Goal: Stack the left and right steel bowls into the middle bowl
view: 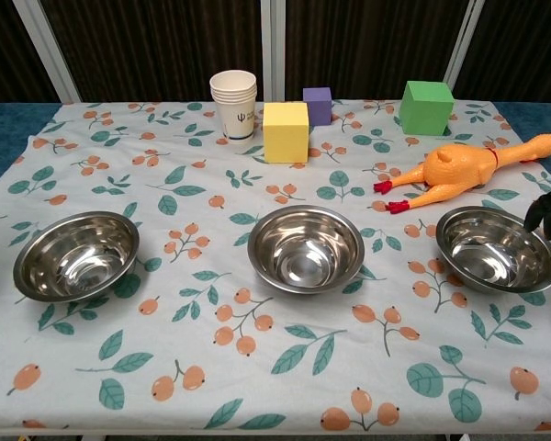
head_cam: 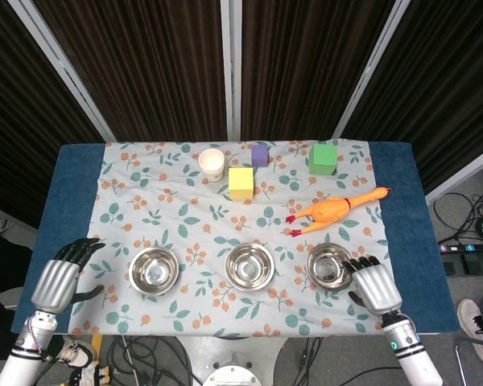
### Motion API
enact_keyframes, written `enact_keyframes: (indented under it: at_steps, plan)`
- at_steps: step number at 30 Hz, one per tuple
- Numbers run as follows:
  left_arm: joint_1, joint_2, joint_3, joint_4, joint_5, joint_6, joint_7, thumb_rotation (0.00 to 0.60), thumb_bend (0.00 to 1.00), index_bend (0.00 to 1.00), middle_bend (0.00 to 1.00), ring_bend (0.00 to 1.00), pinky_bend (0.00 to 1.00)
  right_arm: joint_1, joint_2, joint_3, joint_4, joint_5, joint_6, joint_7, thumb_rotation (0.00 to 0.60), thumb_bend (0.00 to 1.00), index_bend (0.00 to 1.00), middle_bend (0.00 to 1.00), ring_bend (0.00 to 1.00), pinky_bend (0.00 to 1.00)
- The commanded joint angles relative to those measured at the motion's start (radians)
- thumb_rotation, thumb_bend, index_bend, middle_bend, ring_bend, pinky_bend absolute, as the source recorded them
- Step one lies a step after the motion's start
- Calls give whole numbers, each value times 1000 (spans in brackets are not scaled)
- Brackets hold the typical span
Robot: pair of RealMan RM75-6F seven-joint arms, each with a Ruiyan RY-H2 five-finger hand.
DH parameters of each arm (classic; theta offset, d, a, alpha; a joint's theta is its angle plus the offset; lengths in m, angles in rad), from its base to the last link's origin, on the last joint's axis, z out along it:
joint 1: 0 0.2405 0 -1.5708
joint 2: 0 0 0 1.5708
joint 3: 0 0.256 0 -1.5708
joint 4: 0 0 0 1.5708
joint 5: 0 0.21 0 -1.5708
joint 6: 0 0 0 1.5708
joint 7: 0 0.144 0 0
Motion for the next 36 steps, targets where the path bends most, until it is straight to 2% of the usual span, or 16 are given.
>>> enact_keyframes:
  at_steps: [1,18,31,36]
  plan:
    - [1,-2,1,7,-2,0,-8,600,63,250,281,181,242,18,-21,6,5,13,-29,-45,600,101,361,414,358,369]
    - [5,-17,-3,60,-21,-5,-64,600,63,250,282,181,242,57,-83,13,20,84,-114,-172,600,109,438,470,358,338]
    - [6,-20,-2,78,-27,-11,-80,600,64,250,281,182,242,97,-134,27,57,111,-150,-213,600,222,514,514,368,335]
    - [5,-23,-3,83,-30,-15,-84,600,63,250,282,181,242,109,-146,33,60,125,-159,-226,600,314,560,539,398,335]
